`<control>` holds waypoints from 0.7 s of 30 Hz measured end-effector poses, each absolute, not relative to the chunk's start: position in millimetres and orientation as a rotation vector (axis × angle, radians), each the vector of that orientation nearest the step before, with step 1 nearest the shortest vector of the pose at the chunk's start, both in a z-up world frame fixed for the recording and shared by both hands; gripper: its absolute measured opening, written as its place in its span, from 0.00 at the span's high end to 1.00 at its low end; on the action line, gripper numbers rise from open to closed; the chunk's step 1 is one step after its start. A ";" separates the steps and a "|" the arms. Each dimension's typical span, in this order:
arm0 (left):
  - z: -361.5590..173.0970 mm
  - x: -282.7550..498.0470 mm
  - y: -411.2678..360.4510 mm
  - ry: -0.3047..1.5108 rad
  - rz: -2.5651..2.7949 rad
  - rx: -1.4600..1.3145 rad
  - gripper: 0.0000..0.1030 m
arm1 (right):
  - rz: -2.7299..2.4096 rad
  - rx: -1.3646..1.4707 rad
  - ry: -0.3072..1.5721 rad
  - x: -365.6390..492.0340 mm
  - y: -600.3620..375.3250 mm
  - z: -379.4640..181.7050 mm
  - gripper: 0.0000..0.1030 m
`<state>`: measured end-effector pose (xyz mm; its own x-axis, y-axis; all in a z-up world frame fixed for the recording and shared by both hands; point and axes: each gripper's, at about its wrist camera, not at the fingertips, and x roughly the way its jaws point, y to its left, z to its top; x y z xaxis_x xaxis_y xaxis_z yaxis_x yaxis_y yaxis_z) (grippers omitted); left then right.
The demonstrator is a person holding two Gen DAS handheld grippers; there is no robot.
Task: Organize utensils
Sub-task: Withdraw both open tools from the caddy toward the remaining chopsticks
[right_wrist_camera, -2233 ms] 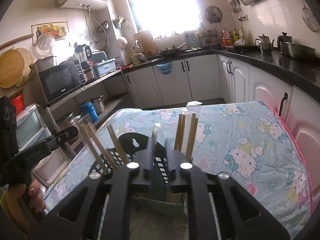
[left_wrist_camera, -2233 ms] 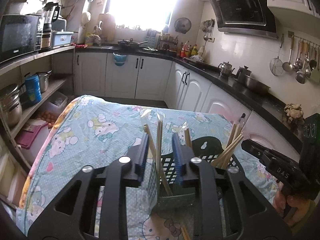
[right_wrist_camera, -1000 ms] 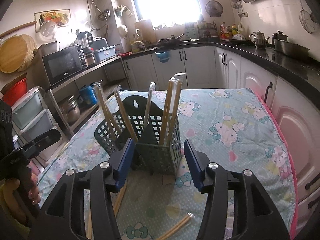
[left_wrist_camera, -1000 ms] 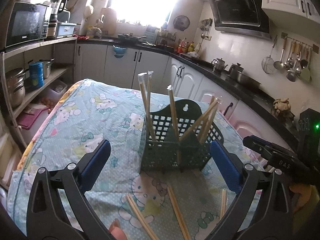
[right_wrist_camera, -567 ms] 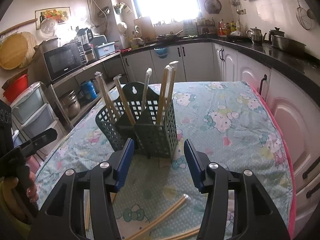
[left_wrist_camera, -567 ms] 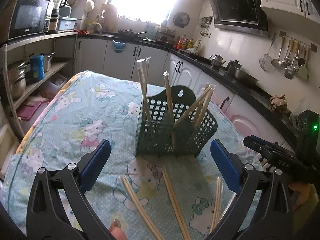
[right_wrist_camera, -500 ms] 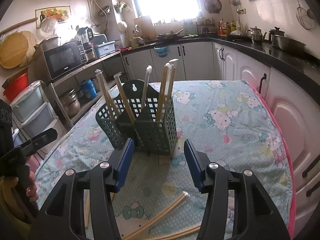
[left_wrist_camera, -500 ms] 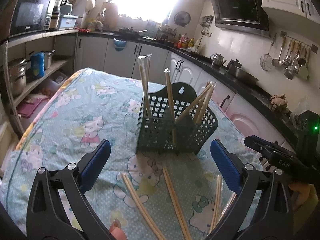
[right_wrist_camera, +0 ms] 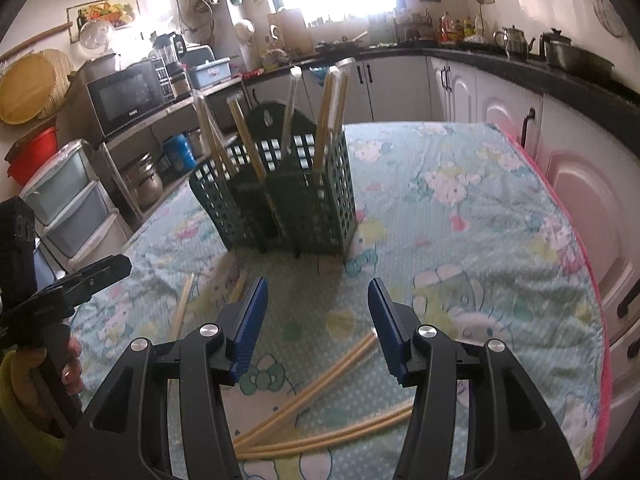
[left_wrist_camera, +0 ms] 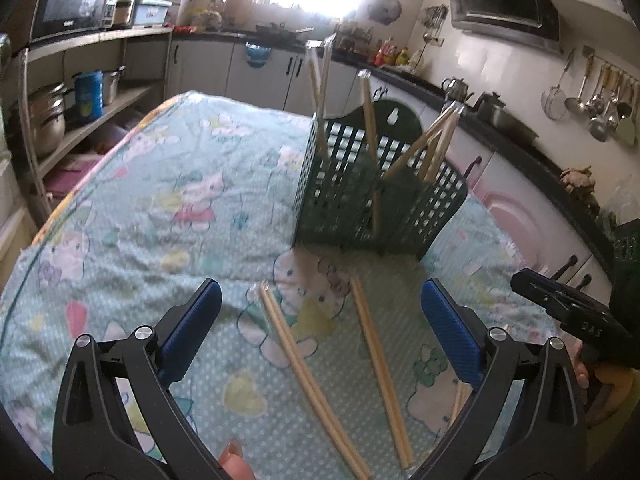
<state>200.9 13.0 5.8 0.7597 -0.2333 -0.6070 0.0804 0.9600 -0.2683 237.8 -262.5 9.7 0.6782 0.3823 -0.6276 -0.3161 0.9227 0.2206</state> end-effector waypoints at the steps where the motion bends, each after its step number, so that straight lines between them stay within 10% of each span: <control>1: 2.8 201.1 13.4 0.697 -0.170 -0.236 0.11 | 0.395 0.099 0.734 237.3 -263.1 6.7 0.51; 21: -52.7 212.6 14.4 0.863 -0.181 -0.331 0.14 | 0.404 0.108 0.895 242.2 -269.7 -40.4 0.51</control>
<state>212.6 14.4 -52.7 0.6390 -0.2878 -0.7133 0.0226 0.9340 -0.3566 242.2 -269.7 -40.4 0.5556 0.3860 -0.7364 -0.2971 0.9194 0.2578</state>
